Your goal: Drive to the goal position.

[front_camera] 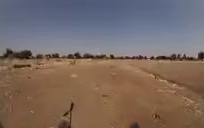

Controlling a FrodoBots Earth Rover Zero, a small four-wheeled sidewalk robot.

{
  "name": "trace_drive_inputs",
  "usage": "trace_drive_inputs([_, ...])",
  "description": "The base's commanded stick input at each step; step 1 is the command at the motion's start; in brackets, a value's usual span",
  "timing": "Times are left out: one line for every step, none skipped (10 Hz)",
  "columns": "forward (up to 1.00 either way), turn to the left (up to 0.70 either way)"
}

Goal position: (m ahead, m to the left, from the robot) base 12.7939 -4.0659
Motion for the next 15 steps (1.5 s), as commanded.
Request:
trace_drive_inputs([0.5,0.0])
trace_drive_inputs([0.5,0.0])
trace_drive_inputs([0.5,0.0])
trace_drive_inputs([0.5,0.0])
trace_drive_inputs([0.5,0.0])
trace_drive_inputs([0.5,0.0])
trace_drive_inputs([0.5,0.0])
trace_drive_inputs([0.5,0.0])
trace_drive_inputs([0.5,0.0])
trace_drive_inputs([0.5,0.0])
trace_drive_inputs([0.5,0.0])
trace_drive_inputs([0.5,0.0])
trace_drive_inputs([0.5,0.0])
trace_drive_inputs([0.5,0.0])
trace_drive_inputs([0.5,0.0])
